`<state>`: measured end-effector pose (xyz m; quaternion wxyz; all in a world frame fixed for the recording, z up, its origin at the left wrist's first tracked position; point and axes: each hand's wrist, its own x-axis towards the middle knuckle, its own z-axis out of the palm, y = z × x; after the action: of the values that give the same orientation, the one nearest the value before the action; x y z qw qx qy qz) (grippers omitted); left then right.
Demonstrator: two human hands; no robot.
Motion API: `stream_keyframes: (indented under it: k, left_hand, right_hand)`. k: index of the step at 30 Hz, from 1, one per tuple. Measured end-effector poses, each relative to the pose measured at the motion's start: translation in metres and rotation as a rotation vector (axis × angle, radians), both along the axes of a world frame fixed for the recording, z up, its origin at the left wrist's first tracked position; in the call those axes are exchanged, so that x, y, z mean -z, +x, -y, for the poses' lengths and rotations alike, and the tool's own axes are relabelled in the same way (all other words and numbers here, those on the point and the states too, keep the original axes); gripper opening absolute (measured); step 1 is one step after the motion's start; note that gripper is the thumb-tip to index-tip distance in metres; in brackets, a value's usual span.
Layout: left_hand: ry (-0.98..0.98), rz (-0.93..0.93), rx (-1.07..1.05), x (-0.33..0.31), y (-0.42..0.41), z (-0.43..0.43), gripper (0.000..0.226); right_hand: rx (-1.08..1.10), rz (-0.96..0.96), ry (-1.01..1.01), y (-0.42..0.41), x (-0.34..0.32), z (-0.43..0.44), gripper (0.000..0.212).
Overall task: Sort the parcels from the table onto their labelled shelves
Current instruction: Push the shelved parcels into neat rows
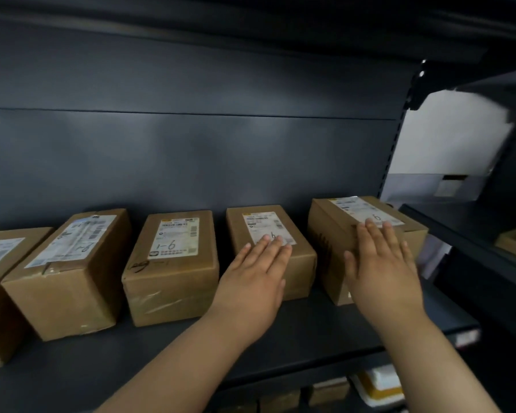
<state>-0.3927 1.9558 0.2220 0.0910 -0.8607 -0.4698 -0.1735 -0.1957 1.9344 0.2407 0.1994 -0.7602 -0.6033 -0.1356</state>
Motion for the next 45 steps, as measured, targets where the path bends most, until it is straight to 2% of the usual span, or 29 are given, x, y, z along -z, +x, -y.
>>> stream_keyframes:
  k: [6, 15, 24, 26, 29, 33, 45]
  left_hand:
    - [-0.011, -0.086, -0.07, 0.01, 0.019, -0.011, 0.064]
    - [0.022, -0.137, -0.05, 0.012, 0.017, -0.013, 0.063]
    - [0.039, -0.125, -0.042, 0.011, 0.012, -0.006, 0.064]
    - [0.03, -0.083, -0.034, 0.014, 0.006, 0.002, 0.063]
    - [0.133, -0.019, -0.016, 0.015, -0.009, 0.021, 0.069]
    - [0.134, -0.043, -0.084, 0.015, -0.045, 0.049, 0.059]
    - [-0.015, -0.164, -0.368, 0.045, -0.208, 0.141, 0.062]
  right_hand:
    - [-0.079, -0.071, 0.034, 0.01, 0.01, -0.012, 0.059]
    - [-0.114, -0.152, 0.047, 0.009, 0.018, -0.048, 0.061]
    - [-0.101, -0.083, 0.113, -0.002, 0.017, -0.04, 0.063]
    - [-0.162, -0.094, 0.127, -0.016, 0.017, -0.027, 0.06]
    - [-0.287, -0.116, 0.151, -0.045, 0.021, -0.001, 0.056]
    - [-0.416, -0.12, 0.138, -0.091, 0.037, 0.032, 0.055]
    - [-0.593, -0.173, -0.185, -0.251, 0.071, 0.108, 0.059]
